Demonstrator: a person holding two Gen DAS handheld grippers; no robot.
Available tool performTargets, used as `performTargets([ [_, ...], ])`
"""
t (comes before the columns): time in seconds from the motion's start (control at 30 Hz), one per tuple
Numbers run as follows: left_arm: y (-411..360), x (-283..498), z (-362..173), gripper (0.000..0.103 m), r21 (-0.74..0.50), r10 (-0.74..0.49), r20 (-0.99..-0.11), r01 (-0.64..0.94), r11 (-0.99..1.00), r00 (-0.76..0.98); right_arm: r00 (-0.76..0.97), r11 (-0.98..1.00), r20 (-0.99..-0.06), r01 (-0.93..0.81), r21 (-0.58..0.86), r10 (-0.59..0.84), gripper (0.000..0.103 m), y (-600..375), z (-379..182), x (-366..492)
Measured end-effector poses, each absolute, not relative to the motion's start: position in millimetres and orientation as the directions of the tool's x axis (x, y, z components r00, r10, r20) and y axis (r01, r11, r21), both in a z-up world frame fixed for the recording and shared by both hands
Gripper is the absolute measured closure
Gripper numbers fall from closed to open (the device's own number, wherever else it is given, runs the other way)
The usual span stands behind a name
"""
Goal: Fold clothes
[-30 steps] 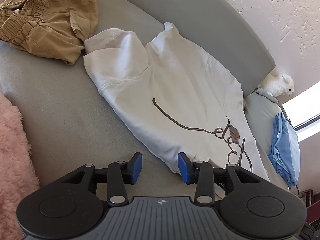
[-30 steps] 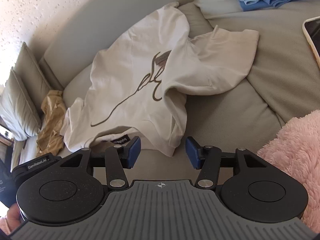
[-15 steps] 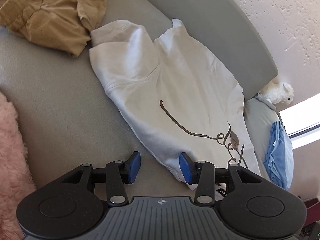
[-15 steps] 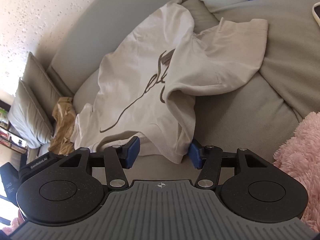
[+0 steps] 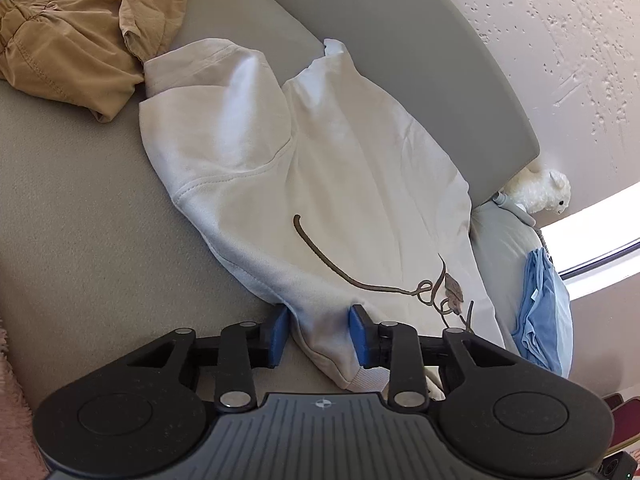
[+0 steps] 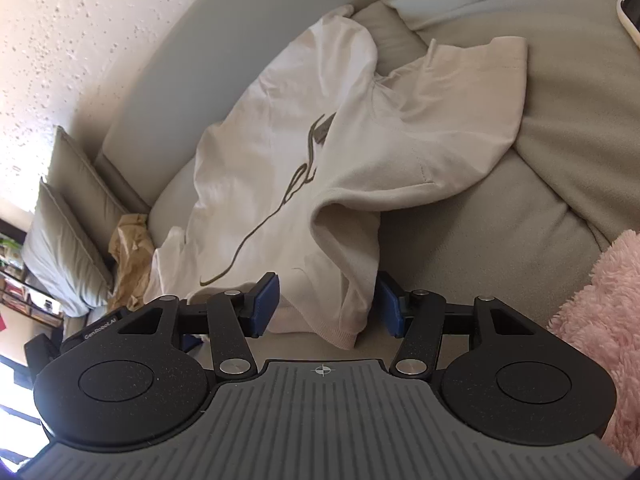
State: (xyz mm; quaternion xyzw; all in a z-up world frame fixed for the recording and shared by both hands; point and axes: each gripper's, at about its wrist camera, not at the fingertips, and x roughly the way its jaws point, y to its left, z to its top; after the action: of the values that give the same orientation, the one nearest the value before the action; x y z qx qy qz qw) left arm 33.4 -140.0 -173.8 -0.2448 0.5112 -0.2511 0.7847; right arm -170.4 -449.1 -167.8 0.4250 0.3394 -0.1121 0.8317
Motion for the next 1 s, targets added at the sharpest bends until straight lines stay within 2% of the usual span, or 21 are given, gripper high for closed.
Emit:
performTargets([
  [0.07,-137.8,33.9,-171.7,0.096,-0.650,-0.652,-0.679,0.135,0.748,0.337,0.736,0.618,-0.663,0.460,0.637,0.136,0.066,-446.8,-169.6,-167.3],
  [0.1,-136.4,33.9,-169.1,0.101,-0.653,-0.653,-0.679,0.131,0.746,0.335,0.732,0.621,-0.665,0.456,0.637,0.145,0.078,-445.7,-169.5,-166.6],
  [0.13,-135.2,33.6,-164.5,0.101,-0.649,-0.649,-0.681,0.131,0.749,0.339,0.728,0.619,-0.666,0.449,0.644,0.164,0.082,-444.6,-169.4,-165.4],
  [0.17,-134.1,33.4,-159.9,0.102,-0.644,-0.644,-0.685,0.130,0.754,0.340,0.726,0.614,-0.663,0.444,0.653,0.180,0.091,-444.0,-168.5,-164.6],
  [0.23,-132.2,32.9,-148.7,0.102,-0.627,-0.628,-0.702,0.127,0.768,0.335,0.726,0.609,-0.664,0.447,0.655,0.181,0.096,-443.6,-163.3,-163.9],
  [0.33,-128.4,32.1,-126.4,0.103,-0.608,-0.608,-0.730,0.112,0.786,0.312,0.713,0.562,-0.675,0.484,0.671,0.192,0.098,-446.5,-150.3,-162.5],
  [0.43,-127.1,31.5,-107.2,0.103,-0.540,-0.548,-0.796,0.105,0.835,0.257,0.698,0.507,-0.680,0.513,0.693,0.223,0.098,-449.3,-132.9,-163.2],
  [0.57,-139.2,29.1,-122.5,0.102,-0.344,-0.372,-0.909,0.167,0.924,0.189,0.581,0.519,-0.774,0.595,0.614,0.250,0.098,-451.7,-130.1,-158.9],
  [0.6,-140.9,28.4,-131.2,0.099,-0.309,-0.341,-0.922,0.178,0.934,0.186,0.542,0.532,-0.803,0.617,0.580,0.247,0.092,-451.5,-138.0,-156.0],
  [0.63,-141.4,26.4,-136.3,0.096,-0.292,-0.329,-0.924,0.196,0.936,0.194,0.519,0.538,-0.820,0.631,0.558,0.242,0.078,-451.0,-144.2,-154.5],
  [0.67,-141.4,23.8,-138.9,0.094,-0.278,-0.321,-0.924,0.212,0.937,0.207,0.481,0.558,-0.847,0.648,0.519,0.228,0.074,-448.8,-151.1,-152.7],
  [0.7,-140.9,19.6,-135.4,0.087,-0.262,-0.314,-0.922,0.231,0.937,0.226,0.468,0.577,-0.857,0.646,0.499,0.217,0.077,-446.7,-153.5,-152.6],
  [0.8,-137.6,2.8,-115.8,0.082,-0.185,-0.272,-0.917,0.291,0.939,0.293,0.486,0.625,-0.855,0.613,0.483,0.184,0.059,-439.0,-141.6,-161.1],
  [0.9,-132.2,-13.7,-97.9,0.082,-0.133,-0.253,-0.898,0.325,0.936,0.359,0.501,0.708,-0.856,0.558,0.433,0.128,0.059,-432.1,-116.4,-170.1],
  [1.0,-145.4,-18.6,-89.0,0.082,-0.163,-0.314,-0.866,0.374,0.913,0.389,0.544,0.754,-0.834,0.507,0.417,0.095,0.059,-428.2,-94.0,-173.4],
])
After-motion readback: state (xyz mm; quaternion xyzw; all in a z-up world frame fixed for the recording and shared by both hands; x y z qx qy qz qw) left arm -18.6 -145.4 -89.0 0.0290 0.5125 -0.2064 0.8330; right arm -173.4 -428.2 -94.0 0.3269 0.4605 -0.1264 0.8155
